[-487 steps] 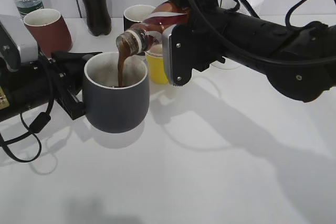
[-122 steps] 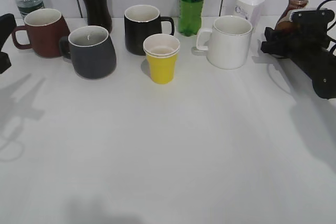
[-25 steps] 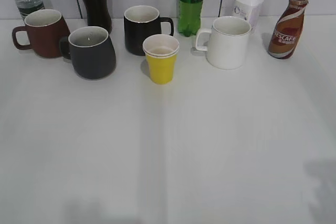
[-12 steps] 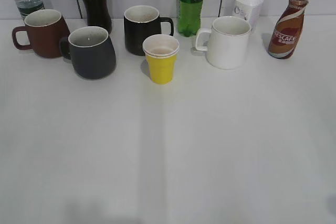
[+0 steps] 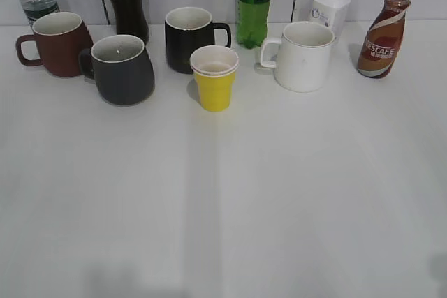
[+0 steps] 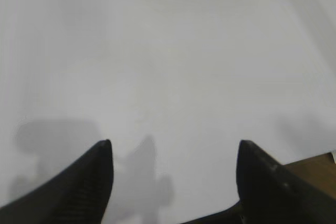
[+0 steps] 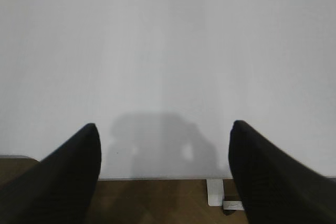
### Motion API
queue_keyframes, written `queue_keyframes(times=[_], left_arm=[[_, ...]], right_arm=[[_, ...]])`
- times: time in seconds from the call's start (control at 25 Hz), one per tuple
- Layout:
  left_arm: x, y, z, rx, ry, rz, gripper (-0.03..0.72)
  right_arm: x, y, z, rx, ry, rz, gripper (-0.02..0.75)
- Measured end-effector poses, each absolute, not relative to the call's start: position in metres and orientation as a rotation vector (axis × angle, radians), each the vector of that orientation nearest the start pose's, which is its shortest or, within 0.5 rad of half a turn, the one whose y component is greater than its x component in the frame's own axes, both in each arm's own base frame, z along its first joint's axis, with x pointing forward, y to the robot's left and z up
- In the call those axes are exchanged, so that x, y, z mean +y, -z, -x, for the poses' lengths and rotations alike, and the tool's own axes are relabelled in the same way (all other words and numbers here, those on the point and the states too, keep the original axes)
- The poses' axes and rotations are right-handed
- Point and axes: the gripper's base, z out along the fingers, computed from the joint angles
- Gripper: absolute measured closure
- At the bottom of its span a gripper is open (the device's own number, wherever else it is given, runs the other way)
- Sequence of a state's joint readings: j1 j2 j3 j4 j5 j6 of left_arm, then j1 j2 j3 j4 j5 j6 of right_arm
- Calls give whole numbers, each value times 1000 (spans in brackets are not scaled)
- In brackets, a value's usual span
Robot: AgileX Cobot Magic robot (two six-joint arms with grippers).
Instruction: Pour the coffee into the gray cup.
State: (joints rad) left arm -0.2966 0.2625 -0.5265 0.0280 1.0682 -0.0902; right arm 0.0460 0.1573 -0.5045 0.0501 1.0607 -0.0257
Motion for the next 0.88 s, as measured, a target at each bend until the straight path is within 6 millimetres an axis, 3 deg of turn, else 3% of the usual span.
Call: queue_keyframes(times=[0.88], left_arm=[[-9, -281, -32, 2274, 163, -292, 143]], right_arm=[[8, -277, -25, 2220, -73, 163, 146]])
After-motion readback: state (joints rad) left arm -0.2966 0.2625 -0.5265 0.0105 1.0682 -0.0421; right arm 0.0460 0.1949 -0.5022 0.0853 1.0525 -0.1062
